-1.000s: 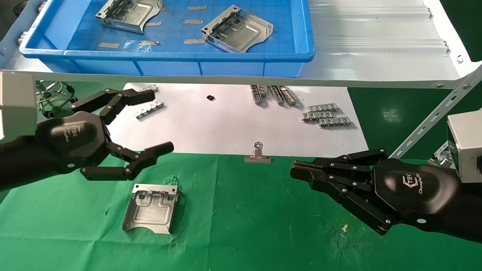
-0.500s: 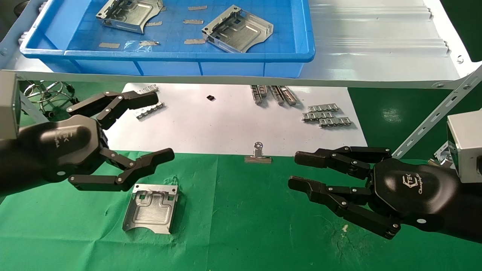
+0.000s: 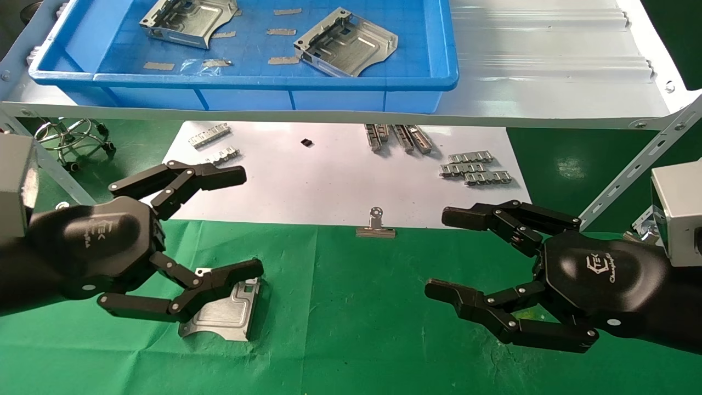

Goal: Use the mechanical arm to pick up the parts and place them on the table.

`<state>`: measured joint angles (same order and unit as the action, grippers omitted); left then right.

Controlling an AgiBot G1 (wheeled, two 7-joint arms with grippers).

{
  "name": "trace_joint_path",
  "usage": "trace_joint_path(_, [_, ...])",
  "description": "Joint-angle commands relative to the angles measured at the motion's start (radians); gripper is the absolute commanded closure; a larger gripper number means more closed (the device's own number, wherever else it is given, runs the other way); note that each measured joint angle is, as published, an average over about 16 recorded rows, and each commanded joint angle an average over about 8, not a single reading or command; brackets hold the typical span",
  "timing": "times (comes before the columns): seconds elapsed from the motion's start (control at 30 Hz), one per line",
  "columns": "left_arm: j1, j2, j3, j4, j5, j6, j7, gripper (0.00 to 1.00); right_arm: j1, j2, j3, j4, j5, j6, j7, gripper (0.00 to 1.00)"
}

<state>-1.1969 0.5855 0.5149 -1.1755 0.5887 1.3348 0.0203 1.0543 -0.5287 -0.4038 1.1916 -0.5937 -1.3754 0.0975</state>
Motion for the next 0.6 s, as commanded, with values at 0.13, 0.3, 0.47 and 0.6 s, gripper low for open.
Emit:
trace_joint_path(0.13, [0.019,0.004,-0.037,-0.017,0.022,0.025,-0.033,0.00,0.000,0.000,0.000,0.000,0.000,0.000,0.000,0.00])
trace_joint_path(0.3, [0.038,0.008,-0.074,-0.034,0.044,0.050,-0.065,0.00,0.000,0.000,0.000,0.000,0.000,0.000,0.000,0.00])
trace_joint_path(0.47, [0.057,0.012,-0.110,-0.051,0.067,0.075,-0.098,0.00,0.000,0.000,0.000,0.000,0.000,0.000,0.000,0.00])
trace_joint_path(0.6, [0.067,0.014,-0.129,-0.060,0.078,0.088,-0.114,0.00,0.000,0.000,0.000,0.000,0.000,0.000,0.000,0.00])
